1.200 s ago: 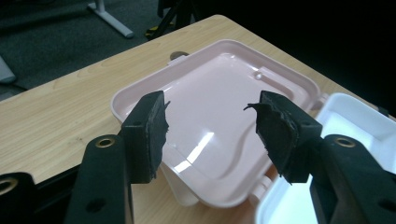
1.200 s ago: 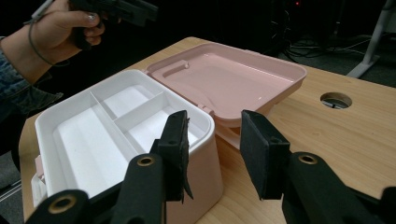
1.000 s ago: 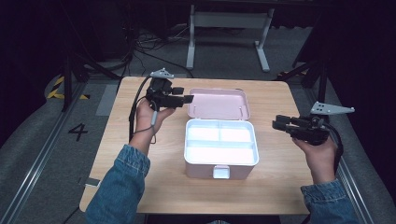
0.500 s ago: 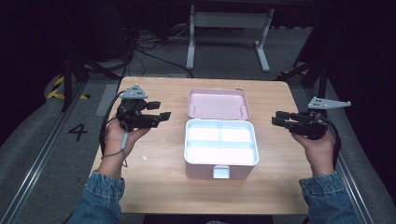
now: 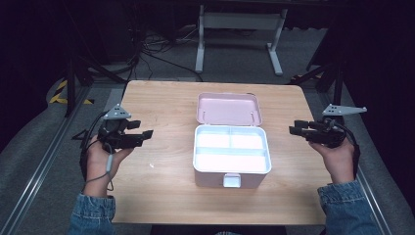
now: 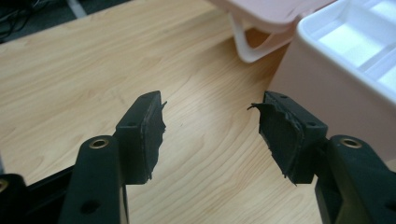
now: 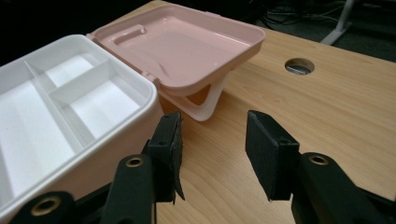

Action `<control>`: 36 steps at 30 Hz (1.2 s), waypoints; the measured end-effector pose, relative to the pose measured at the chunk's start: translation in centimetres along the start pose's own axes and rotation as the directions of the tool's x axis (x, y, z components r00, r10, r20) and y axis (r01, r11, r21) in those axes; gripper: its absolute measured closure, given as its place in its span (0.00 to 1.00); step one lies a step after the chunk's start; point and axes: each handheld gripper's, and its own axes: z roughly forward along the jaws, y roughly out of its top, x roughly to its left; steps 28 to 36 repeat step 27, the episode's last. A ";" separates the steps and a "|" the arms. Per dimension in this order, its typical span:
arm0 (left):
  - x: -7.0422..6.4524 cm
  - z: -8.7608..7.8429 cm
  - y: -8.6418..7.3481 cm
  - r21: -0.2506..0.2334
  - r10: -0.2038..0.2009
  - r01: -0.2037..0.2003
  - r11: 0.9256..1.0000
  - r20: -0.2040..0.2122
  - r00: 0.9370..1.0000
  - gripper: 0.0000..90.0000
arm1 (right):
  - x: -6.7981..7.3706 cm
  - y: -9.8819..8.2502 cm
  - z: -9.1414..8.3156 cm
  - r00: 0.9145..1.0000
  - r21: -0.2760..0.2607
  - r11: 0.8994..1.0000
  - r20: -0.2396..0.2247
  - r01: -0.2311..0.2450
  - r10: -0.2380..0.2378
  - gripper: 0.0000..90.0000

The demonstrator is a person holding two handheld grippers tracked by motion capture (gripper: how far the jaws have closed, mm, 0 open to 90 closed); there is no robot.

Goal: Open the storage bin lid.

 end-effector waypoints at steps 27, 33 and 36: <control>2.3 4.5 -3.4 0.278 -0.067 0.082 0.957 -0.063 0.996 0.43 | -2.8 -3.0 1.9 0.994 0.167 0.982 0.086 -0.085 0.071 0.59; 2.3 4.5 -3.4 0.278 -0.067 0.082 0.957 -0.063 0.996 0.43 | -2.8 -3.0 1.9 0.994 0.167 0.982 0.086 -0.085 0.071 0.59; 2.3 4.5 -3.4 0.278 -0.067 0.082 0.957 -0.063 0.996 0.43 | -2.8 -3.0 1.9 0.994 0.167 0.982 0.086 -0.085 0.071 0.59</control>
